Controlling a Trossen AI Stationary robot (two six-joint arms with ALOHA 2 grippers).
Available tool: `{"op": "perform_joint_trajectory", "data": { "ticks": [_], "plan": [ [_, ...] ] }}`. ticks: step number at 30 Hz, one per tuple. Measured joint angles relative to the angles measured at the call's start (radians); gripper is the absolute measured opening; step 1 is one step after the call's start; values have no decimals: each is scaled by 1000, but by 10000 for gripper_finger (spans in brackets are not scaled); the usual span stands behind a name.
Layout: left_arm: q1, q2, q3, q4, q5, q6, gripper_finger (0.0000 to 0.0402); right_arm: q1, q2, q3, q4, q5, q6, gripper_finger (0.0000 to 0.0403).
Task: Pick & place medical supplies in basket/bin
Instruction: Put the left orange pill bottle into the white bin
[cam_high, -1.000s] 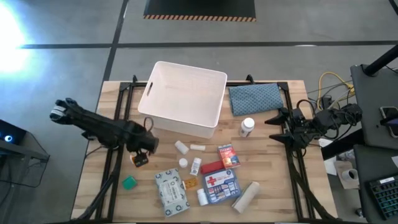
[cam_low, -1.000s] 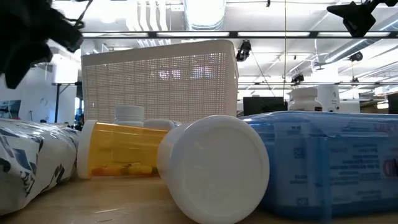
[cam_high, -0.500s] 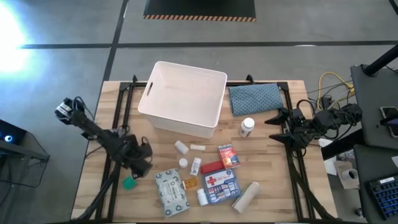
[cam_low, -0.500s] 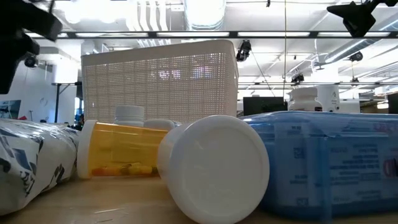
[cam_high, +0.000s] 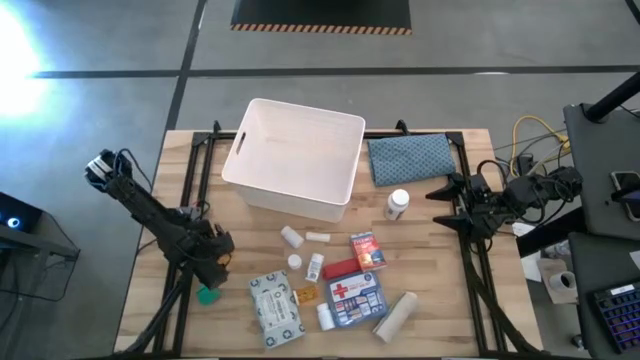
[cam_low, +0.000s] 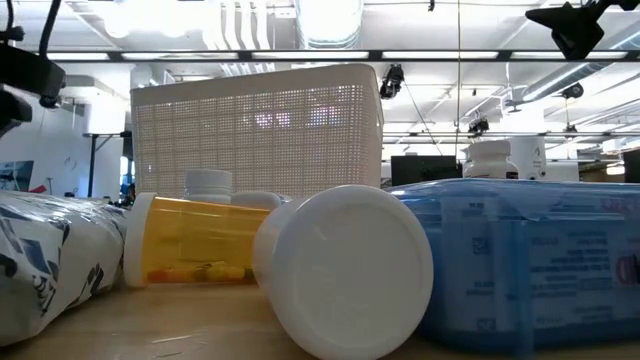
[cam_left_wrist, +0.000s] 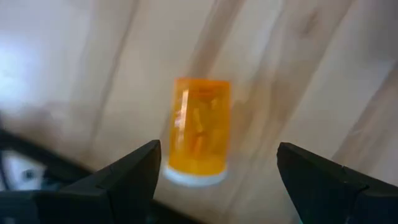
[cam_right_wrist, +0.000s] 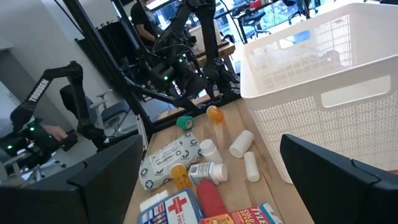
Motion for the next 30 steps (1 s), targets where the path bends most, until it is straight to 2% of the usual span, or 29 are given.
{"op": "perform_joint_trajectory", "data": {
  "ticks": [9,16,23,26,30],
  "plan": [
    [1,-54,-96,65,-1,-27,297,0,0,0,-21,-1,1,369],
    [2,-26,-152,168,-2,-27,297,0,0,-2,-95,-3,79,369],
    [2,8,-201,226,-2,-57,296,0,0,-2,-105,-2,84,369],
    [3,13,-204,230,-2,-68,282,0,0,-2,-105,-2,87,369],
    [3,9,-191,228,-2,-68,240,0,0,-2,-105,-2,87,369]
  ]
}}
